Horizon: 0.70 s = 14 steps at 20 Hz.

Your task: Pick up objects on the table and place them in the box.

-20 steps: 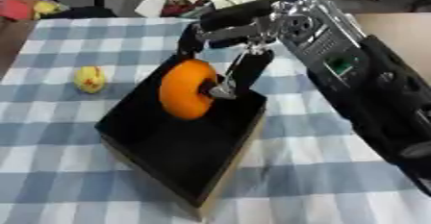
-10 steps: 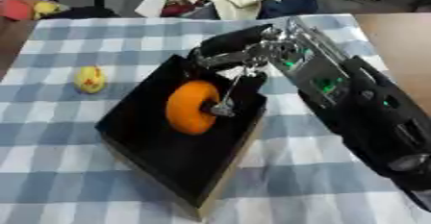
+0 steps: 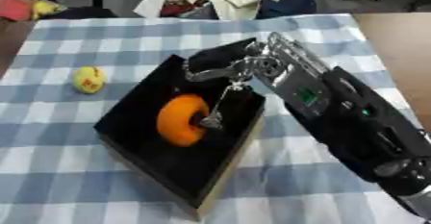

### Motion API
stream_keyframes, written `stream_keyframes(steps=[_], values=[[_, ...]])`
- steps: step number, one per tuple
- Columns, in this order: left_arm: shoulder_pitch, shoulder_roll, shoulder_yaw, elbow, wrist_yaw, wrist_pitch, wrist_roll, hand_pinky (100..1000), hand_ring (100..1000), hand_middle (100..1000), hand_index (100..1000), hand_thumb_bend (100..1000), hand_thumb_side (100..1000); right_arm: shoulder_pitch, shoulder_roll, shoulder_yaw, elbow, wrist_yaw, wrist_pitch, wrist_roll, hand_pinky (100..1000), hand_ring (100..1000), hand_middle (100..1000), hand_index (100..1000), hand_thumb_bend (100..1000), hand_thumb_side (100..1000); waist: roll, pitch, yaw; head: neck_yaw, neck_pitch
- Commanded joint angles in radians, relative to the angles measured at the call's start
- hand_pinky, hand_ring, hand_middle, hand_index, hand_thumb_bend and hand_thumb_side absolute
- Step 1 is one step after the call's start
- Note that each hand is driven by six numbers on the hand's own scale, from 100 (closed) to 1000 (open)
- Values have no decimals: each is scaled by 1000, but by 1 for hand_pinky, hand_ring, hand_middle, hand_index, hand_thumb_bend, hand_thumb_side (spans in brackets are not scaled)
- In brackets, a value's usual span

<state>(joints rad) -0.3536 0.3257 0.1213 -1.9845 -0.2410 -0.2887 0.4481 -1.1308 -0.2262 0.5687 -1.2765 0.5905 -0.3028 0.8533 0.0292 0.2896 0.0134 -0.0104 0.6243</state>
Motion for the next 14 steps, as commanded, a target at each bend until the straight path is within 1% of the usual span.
stream_keyframes(steps=[1, 2, 3, 5, 7, 10, 11, 13, 14], values=[[-15, 18, 2, -16, 3, -2, -4, 454, 572, 525, 716, 107, 825, -15, 7, 7, 12, 24, -90, 54, 822, 815, 718, 770, 100, 382, 2, -22, 4, -1, 5], [-15, 18, 3, -16, 3, -2, -4, 454, 572, 525, 716, 107, 826, -15, 9, 9, 17, 32, -102, 54, 824, 816, 723, 770, 100, 409, 2, -22, 4, -2, 7], [-15, 18, 3, -16, 3, -2, -4, 454, 572, 525, 716, 107, 825, -15, 12, 10, 21, 41, -114, 54, 828, 818, 732, 776, 100, 463, 2, -22, 4, -2, 8], [-16, 17, 2, -16, 3, -2, -4, 454, 572, 525, 715, 107, 826, -18, 17, 11, 26, 61, -138, 54, 837, 826, 755, 794, 100, 538, 1, -22, 5, -2, 9], [-16, 16, 2, -16, 3, -2, -5, 454, 572, 525, 715, 106, 825, -21, 22, 17, 33, 87, -169, 54, 842, 843, 793, 828, 112, 663, 1, -22, 5, -3, 8], [-16, 16, 2, -16, 2, -2, -5, 454, 572, 525, 715, 106, 825, -25, 30, 17, 43, 142, -213, 54, 856, 870, 838, 860, 238, 730, 1, -21, 6, -3, 3], [-15, 16, 2, -16, 2, -2, -5, 454, 572, 525, 715, 106, 825, -26, 33, 15, 47, 160, -225, 54, 856, 870, 838, 860, 238, 730, 2, -22, 6, -3, 3], [-15, 16, 3, -16, 2, -2, -5, 454, 572, 525, 715, 107, 825, -31, 36, 9, 50, 192, -244, 54, 870, 893, 876, 893, 375, 840, 2, -22, 6, -5, 2], [-15, 16, 3, -16, 2, -2, -5, 454, 572, 525, 715, 106, 825, -34, 37, 4, 50, 204, -250, 54, 875, 900, 884, 899, 430, 886, 2, -22, 6, -6, 2]])
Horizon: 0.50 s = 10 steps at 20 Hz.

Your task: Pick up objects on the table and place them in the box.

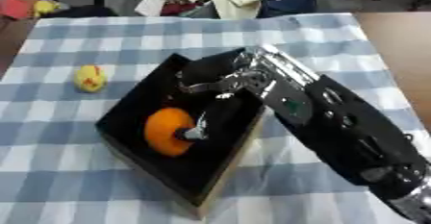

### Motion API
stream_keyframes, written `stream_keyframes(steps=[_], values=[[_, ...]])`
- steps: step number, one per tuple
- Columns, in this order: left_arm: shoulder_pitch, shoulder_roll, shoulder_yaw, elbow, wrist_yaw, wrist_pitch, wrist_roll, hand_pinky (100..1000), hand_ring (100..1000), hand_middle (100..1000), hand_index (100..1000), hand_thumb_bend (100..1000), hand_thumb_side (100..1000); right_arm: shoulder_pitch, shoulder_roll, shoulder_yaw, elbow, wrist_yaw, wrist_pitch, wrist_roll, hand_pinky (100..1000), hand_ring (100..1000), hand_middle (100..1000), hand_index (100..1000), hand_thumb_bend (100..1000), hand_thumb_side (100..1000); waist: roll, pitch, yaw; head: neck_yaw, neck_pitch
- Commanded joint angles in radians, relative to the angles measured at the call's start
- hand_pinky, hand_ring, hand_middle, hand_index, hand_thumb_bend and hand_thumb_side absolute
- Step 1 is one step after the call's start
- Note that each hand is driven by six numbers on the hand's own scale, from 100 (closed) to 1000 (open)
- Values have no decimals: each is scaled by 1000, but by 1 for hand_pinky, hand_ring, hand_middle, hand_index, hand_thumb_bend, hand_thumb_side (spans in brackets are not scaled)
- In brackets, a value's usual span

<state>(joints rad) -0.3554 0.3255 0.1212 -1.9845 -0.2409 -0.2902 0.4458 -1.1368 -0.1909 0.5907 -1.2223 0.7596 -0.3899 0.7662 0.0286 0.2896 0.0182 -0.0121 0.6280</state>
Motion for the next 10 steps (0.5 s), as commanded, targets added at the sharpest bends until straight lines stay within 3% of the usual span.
stream_keyframes(steps=[1, 3, 6, 9, 10], values=[[-13, 16, 3, -16, 2, 0, -3, 454, 572, 525, 715, 106, 825, -30, 2, -23, -7, 43, -168, 141, 877, 903, 890, 905, 467, 928, 2, -22, 1, -5, -2], [-12, 16, 3, -16, 2, 0, -2, 454, 572, 525, 715, 106, 825, -34, 1, -33, -15, 49, -177, 140, 881, 907, 892, 909, 540, 1000, 3, -22, 0, -7, -3], [-11, 16, 4, -16, 1, 1, -2, 453, 572, 525, 715, 106, 825, -41, -3, -48, -31, 38, -183, 134, 883, 907, 894, 911, 578, 1000, 3, -23, -2, -8, -3], [-10, 15, 3, -16, 1, 2, -3, 453, 572, 525, 715, 106, 825, -47, -9, -64, -50, 15, -178, 124, 882, 900, 884, 907, 526, 1000, 4, -23, -4, -8, -5], [-9, 15, 4, -16, 1, 2, -3, 453, 572, 525, 715, 106, 824, -47, -12, -75, -59, -1, -172, 117, 884, 896, 880, 911, 447, 977, 5, -23, -4, -8, -6]])
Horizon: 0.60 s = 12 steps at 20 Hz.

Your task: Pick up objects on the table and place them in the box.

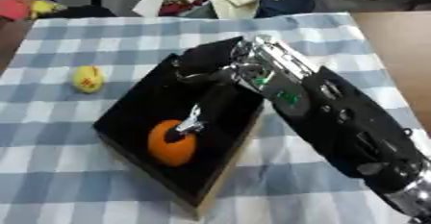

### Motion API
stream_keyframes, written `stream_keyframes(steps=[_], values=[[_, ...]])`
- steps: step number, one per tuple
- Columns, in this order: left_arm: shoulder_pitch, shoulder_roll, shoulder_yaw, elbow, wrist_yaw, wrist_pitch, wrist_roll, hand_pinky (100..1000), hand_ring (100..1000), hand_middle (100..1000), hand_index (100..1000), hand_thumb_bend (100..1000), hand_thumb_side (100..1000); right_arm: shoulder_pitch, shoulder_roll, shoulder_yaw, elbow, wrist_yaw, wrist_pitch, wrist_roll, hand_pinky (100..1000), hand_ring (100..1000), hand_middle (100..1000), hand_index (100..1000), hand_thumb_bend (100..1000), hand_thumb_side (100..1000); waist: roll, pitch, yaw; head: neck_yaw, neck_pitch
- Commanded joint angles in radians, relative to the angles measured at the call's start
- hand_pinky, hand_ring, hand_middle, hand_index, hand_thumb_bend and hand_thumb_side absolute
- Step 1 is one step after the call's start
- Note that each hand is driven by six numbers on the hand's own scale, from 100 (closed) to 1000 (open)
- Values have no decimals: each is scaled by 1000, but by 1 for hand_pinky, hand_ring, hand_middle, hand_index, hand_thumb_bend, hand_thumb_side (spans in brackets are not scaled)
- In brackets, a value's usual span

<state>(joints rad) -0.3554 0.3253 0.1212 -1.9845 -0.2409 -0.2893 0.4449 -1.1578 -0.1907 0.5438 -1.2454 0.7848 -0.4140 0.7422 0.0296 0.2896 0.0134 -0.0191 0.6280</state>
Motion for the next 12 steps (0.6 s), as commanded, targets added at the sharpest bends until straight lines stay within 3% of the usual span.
stream_keyframes(steps=[1, 2, 4, 6, 12], values=[[-9, 16, 4, -16, 1, 1, -1, 453, 572, 525, 715, 105, 824, -25, -18, -42, -49, -49, -139, 131, 884, 896, 879, 912, 435, 977, 5, -24, 0, -1, -7], [-8, 18, 5, -16, 0, 0, -1, 454, 572, 525, 715, 104, 824, -20, -25, -65, -67, -82, -125, 117, 887, 888, 870, 919, 310, 957, 6, -24, -1, 0, -7], [-6, 26, 7, -16, -2, -1, 2, 454, 573, 526, 716, 101, 823, -6, -55, -126, -126, -181, -78, 79, 891, 883, 863, 927, 171, 905, 8, -24, -4, 2, -5], [-3, 40, 8, -16, -7, 0, 5, 454, 575, 529, 717, 100, 822, 11, -93, -189, -202, -270, -15, 34, 894, 882, 858, 926, 100, 871, 8, -24, -7, 2, -3], [13, 101, 11, -16, -19, 29, 20, 451, 583, 545, 728, 100, 823, 62, -164, -300, -365, -449, 154, -81, 905, 876, 845, 933, 100, 900, 9, -29, -13, 14, 11]])
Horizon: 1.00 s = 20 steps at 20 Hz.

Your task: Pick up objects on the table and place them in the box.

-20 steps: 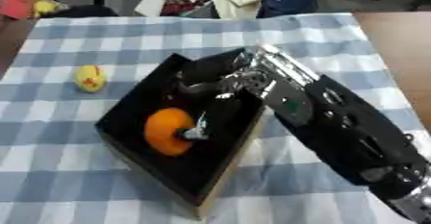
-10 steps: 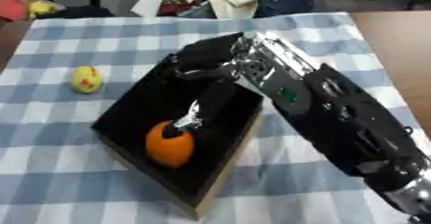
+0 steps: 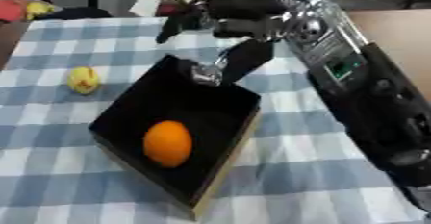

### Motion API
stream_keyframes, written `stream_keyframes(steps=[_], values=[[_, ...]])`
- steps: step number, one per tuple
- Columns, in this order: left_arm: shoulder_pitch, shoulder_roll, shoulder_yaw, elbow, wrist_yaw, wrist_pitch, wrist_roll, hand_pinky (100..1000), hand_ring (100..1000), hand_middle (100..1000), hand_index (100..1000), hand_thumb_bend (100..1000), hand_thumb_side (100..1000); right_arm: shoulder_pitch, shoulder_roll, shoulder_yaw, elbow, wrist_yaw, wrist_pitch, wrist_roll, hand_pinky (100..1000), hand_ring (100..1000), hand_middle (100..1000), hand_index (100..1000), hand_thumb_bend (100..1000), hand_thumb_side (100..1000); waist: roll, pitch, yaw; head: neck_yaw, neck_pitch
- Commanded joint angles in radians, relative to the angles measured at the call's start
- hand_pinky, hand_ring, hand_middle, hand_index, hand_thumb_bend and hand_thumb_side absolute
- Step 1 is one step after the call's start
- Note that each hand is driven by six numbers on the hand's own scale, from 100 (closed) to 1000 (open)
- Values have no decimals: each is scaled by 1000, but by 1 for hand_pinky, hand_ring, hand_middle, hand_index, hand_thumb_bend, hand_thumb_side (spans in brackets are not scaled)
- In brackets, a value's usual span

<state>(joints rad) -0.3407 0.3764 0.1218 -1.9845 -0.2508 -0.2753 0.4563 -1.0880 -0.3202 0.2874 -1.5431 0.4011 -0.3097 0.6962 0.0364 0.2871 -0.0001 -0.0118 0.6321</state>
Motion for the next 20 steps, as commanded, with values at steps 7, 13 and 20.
stream_keyframes(steps=[7, 13, 20], values=[[16, 148, 19, -16, -32, 96, 42, 452, 599, 576, 751, 100, 822, 40, -55, -106, -154, -211, 168, -191, 912, 868, 828, 923, 100, 879, 6, -37, -3, 33, 26], [14, 284, 20, -16, -31, 198, 15, 458, 621, 605, 788, 100, 838, 80, -53, -135, -191, -298, 243, -335, 920, 866, 821, 924, 100, 837, 9, -53, -4, 44, 62], [-12, 430, 9, -15, -28, 322, -102, 471, 648, 621, 813, 100, 843, 100, -51, -151, -207, -319, 282, -403, 921, 864, 819, 923, 100, 824, 11, -59, -7, 49, 72]])
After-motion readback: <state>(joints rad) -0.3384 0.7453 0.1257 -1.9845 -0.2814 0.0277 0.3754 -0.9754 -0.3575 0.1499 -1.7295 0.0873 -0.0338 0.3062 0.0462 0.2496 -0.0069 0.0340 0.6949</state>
